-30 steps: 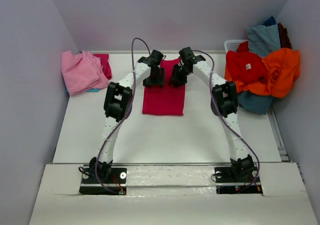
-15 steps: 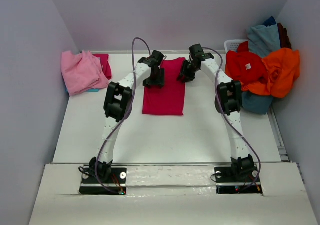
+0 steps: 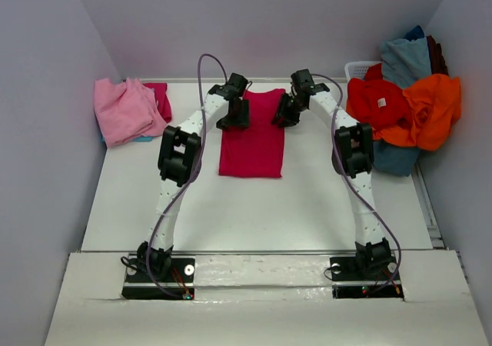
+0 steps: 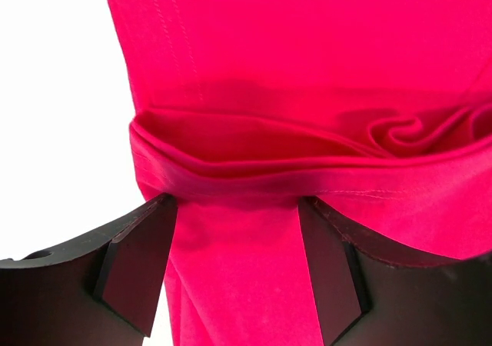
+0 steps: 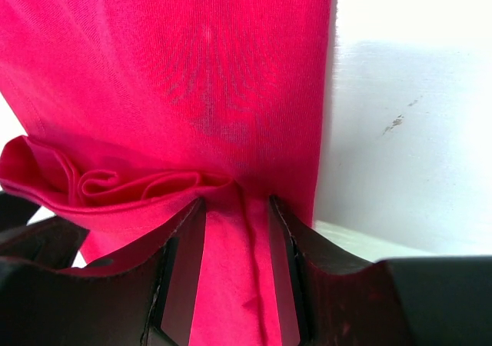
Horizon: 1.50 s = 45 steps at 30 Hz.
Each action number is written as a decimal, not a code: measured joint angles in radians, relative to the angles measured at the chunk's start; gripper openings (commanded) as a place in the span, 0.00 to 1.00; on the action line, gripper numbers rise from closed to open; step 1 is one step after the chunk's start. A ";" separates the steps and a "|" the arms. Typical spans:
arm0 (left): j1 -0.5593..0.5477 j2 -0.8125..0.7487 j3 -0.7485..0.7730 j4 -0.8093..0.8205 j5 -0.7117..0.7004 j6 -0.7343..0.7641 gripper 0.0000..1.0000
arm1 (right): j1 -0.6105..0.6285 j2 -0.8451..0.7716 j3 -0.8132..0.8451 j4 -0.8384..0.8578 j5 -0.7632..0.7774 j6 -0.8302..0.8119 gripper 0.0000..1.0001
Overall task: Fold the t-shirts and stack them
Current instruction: Fold the tshirt
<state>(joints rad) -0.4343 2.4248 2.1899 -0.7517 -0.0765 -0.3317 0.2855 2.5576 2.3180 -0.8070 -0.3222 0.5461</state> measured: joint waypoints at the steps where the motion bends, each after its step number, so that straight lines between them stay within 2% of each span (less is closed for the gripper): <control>1: 0.003 0.002 0.002 0.000 -0.001 -0.001 0.76 | 0.000 -0.004 -0.008 0.005 0.000 0.000 0.44; 20: 0.024 0.040 0.008 0.030 -0.032 -0.020 0.78 | 0.004 -0.093 -0.148 0.003 0.018 -0.031 0.44; 24: 0.024 -0.027 -0.109 0.101 -0.036 -0.021 0.81 | 0.004 -0.118 -0.169 -0.008 0.048 -0.042 0.46; 27: 0.024 -0.056 -0.142 0.106 -0.037 -0.020 0.82 | 0.004 -0.160 -0.196 -0.022 0.066 -0.053 0.49; 34: 0.024 -0.190 -0.296 0.138 -0.032 -0.019 0.88 | 0.010 -0.332 -0.283 -0.023 0.079 -0.061 0.55; 40: 0.039 -0.396 -0.538 0.207 0.035 -0.045 0.88 | 0.043 -0.537 -0.595 0.052 0.040 -0.032 0.55; 45: 0.082 -0.539 -0.771 0.262 0.117 -0.069 0.88 | 0.065 -0.628 -0.850 0.107 0.017 0.008 0.55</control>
<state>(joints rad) -0.3519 1.8854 1.4193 -0.4896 0.0410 -0.4007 0.3504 1.9293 1.4681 -0.6998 -0.3054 0.5537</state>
